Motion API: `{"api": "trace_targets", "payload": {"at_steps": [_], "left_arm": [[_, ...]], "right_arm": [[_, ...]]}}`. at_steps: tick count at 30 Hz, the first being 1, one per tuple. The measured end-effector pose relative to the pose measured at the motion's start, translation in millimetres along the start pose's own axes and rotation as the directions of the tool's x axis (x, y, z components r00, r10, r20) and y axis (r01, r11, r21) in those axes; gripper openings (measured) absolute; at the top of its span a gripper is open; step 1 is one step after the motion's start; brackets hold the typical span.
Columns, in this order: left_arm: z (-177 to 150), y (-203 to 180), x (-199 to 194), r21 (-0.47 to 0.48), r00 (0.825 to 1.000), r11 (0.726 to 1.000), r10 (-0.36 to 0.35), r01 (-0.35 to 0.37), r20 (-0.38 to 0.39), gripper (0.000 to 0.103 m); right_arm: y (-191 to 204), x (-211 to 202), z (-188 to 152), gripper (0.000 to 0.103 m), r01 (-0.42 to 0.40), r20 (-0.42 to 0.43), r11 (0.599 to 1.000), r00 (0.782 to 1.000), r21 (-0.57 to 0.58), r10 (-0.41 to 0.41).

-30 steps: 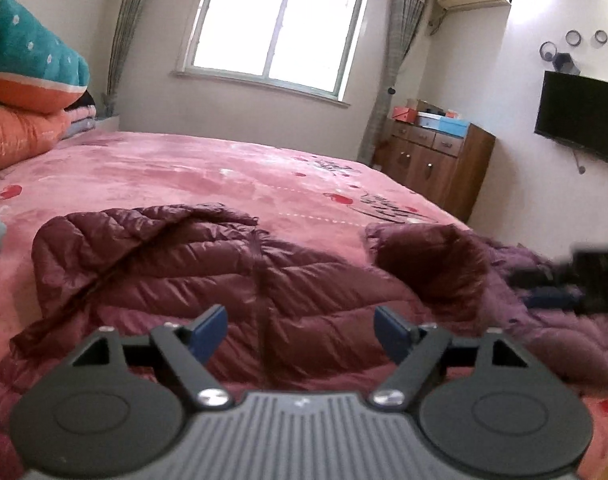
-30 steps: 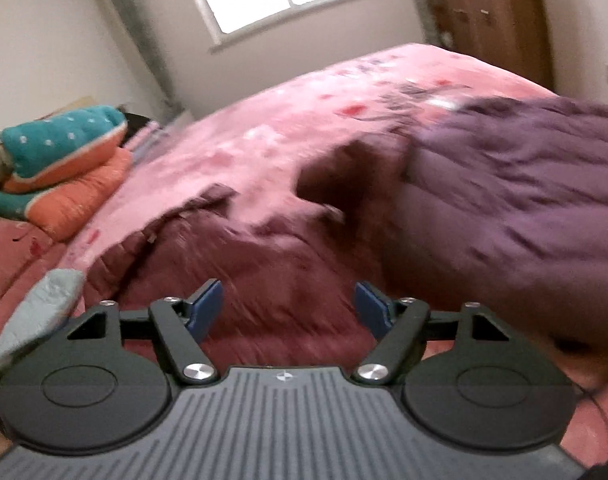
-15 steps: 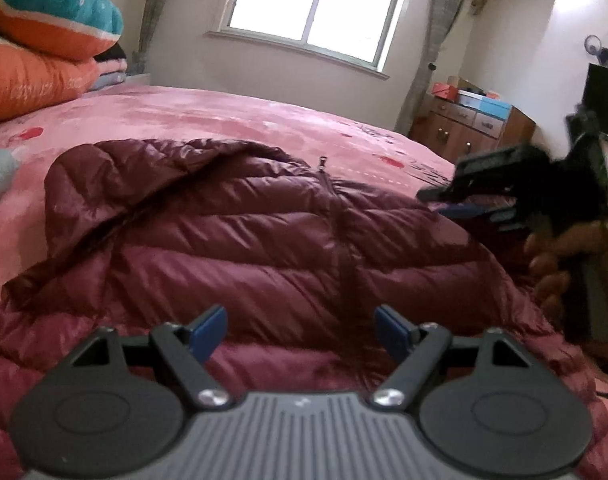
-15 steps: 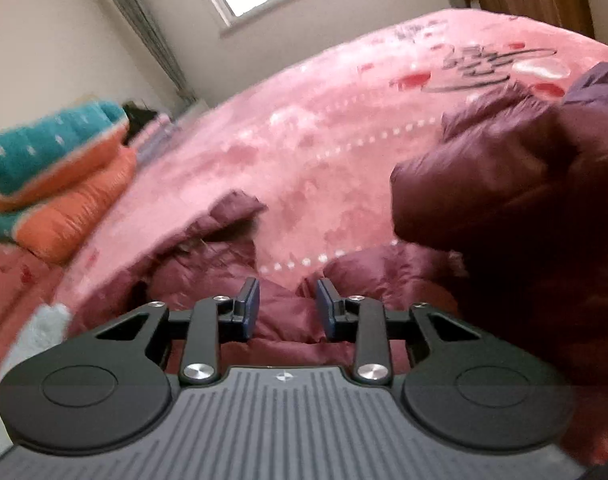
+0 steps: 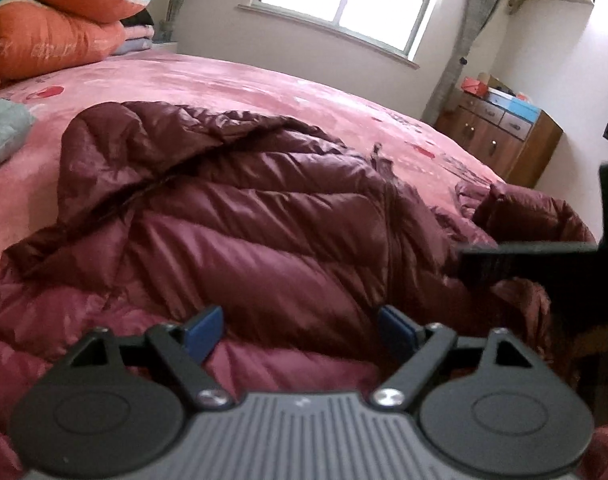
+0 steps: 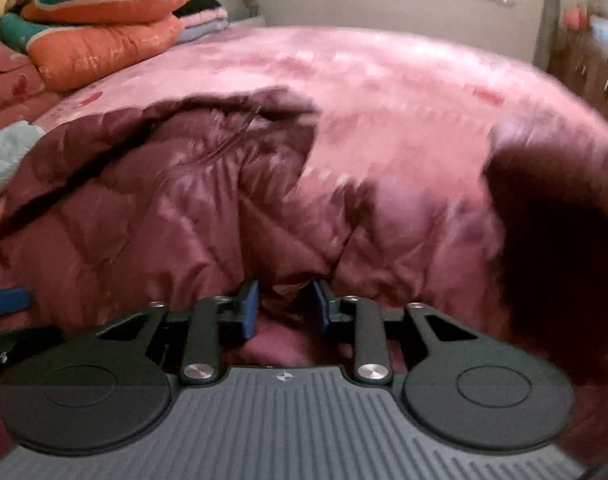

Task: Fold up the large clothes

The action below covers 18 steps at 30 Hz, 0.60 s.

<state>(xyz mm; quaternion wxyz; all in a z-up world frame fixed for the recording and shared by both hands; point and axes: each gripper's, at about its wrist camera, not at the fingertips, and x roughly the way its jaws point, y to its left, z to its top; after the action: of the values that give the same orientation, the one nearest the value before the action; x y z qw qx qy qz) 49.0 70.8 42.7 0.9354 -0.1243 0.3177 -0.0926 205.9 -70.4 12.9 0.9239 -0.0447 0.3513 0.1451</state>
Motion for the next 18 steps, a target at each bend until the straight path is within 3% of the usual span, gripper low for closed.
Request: {"api": "trace_targets", "payload": {"at_steps": [1, 2, 3, 7, 13, 16, 18], "left_arm": [[-1, 0, 1, 0.003, 1.000, 1.000, 0.002, -0.002, -0.005, 0.085], [-2, -1, 2, 0.004, 1.000, 1.000, 0.004, -0.004, -0.009, 0.085], [-2, 0, 4, 0.004, 1.000, 1.000, 0.005, -0.005, -0.012, 0.086], [-4, -2, 8, 0.017, 1.000, 1.000, 0.011, -0.011, -0.021, 0.086], [-8, -6, 11, 0.046, 0.999, 0.999, 0.021, -0.019, -0.027, 0.089], [-9, -6, 11, 0.048, 0.999, 0.999, 0.019, -0.018, -0.030, 0.090], [-8, -5, 12, 0.044, 0.999, 0.999, 0.016, -0.014, -0.033, 0.090]], "right_arm": [[1, -4, 3, 0.064, 0.033, 0.029, 0.999, 0.999, -0.032, -0.032], [1, -6, 6, 0.086, 0.057, 0.059, 0.997, 0.997, -0.052, -0.054], [-1, -9, 9, 0.094, 0.067, 0.087, 0.996, 0.994, -0.059, -0.062], [-24, -4, 29, 0.094, 0.071, 0.136, 0.997, 0.988, 0.004, -0.071], [-46, 26, 50, 0.094, -0.031, 0.107, 0.997, 0.994, 0.075, 0.023], [-39, 52, 53, 0.093, -0.002, 0.034, 1.000, 0.999, 0.006, 0.002], [-32, 72, 51, 0.092, -0.042, -0.059, 0.998, 0.998, -0.056, 0.038]]}}
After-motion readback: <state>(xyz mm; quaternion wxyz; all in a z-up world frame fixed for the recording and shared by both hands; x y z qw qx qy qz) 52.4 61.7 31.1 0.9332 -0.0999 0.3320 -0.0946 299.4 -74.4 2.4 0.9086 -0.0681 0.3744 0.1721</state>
